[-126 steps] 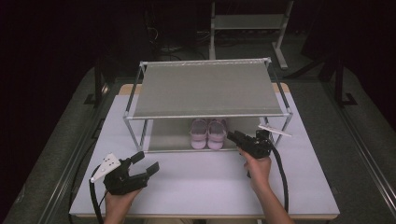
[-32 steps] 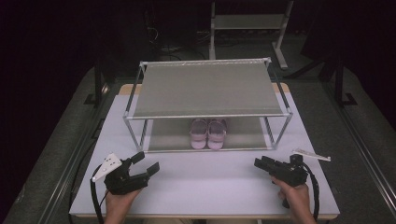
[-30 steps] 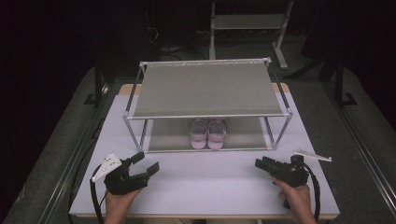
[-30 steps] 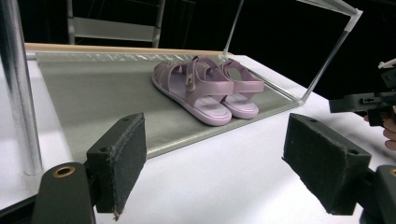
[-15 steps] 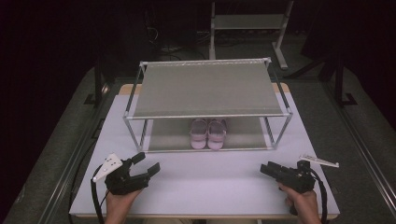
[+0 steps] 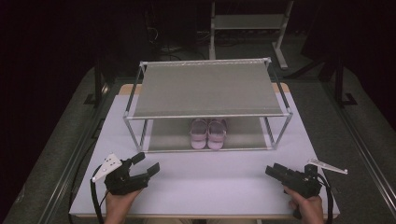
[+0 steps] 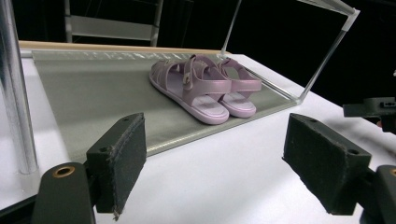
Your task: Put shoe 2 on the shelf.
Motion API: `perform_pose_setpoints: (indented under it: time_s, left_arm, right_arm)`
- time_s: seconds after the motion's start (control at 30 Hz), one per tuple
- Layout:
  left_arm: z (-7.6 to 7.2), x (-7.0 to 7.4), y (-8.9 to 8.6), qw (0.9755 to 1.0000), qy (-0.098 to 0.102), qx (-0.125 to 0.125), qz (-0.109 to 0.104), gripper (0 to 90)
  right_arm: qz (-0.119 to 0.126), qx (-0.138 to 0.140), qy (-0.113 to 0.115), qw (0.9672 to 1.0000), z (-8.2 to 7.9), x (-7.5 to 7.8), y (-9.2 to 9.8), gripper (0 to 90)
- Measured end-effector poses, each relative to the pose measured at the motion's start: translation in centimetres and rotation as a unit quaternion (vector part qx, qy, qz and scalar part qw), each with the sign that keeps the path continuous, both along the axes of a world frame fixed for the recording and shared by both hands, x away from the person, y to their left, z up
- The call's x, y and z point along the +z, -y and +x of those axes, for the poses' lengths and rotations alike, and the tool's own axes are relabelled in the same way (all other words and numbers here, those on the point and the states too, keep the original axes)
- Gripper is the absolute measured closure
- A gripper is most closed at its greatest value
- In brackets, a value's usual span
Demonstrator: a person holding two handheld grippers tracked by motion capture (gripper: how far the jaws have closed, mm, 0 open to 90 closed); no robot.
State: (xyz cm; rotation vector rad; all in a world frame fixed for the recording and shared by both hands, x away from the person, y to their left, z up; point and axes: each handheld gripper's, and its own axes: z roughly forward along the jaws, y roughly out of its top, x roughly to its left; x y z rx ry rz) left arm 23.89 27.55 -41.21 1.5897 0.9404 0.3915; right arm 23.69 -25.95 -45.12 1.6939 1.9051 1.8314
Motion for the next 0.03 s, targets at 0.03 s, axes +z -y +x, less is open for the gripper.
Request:
perform_pose_setpoints:
  time_s: [0.03]
  left_arm:
    - [0.06,0.01,0.04,1.0000,0.000,0.000,-0.002,21.1]
  right_arm:
    - [0.000,0.000,0.003,1.0000,-0.03,0.10,0.04,37.9]
